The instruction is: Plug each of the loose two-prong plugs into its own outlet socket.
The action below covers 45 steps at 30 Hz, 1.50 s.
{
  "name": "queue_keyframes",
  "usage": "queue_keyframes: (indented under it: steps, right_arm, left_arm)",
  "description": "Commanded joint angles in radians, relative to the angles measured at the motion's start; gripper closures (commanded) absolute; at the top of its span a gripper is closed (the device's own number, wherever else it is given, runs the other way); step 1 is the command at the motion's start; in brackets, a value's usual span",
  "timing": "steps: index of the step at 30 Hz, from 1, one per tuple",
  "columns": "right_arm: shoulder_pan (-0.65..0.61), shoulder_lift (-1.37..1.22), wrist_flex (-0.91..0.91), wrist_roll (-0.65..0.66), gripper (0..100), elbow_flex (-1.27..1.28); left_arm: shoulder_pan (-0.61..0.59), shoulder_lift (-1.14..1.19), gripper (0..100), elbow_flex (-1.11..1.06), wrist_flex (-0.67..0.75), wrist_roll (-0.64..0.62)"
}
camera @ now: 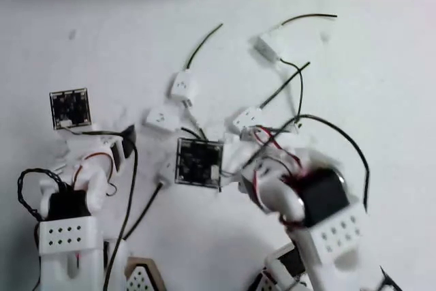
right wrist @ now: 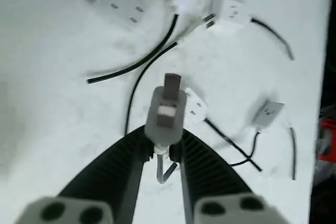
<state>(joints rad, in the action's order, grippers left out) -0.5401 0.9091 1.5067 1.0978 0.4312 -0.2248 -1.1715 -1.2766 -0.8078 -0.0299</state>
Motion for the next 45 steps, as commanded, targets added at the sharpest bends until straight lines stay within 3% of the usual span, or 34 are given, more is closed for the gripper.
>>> queue_keyframes:
  steps: [1,7,15,19,26,34,41,45]
  right_arm:
    - [-0.004,0.082,-0.101,-0.083,97.8,-0.006]
    - [-0.004,0.105,-0.302,-0.307,97.8,0.064]
    - [0.007,0.114,-0.806,-0.559,97.8,0.568]
    - [0.068,0.114,-0.923,-0.632,97.8,0.704]
    - [0.257,0.114,-0.862,-0.689,96.0,0.766]
    - [0.483,0.159,-0.585,-0.687,67.6,0.677]
    - [0.687,0.317,-0.421,-0.677,68.0,0.612]
    - [0.776,0.390,-0.371,-0.565,68.0,0.609]
  left_arm:
    - [-0.010,-0.018,72,0.005,0.020,-0.003]
    - [-0.010,-0.018,72,0.005,0.020,-0.003]
    - [-0.010,-0.018,72,0.005,0.018,-0.003]
    - [-0.010,-0.018,72,0.005,0.017,-0.003]
    - [-0.010,-0.018,72,0.005,0.017,-0.003]
    - [-0.010,-0.018,72,0.003,0.017,-0.003]
    - [-0.010,-0.018,72,0.003,0.017,-0.003]
    - [-0.010,-0.018,72,0.003,0.017,-0.003]
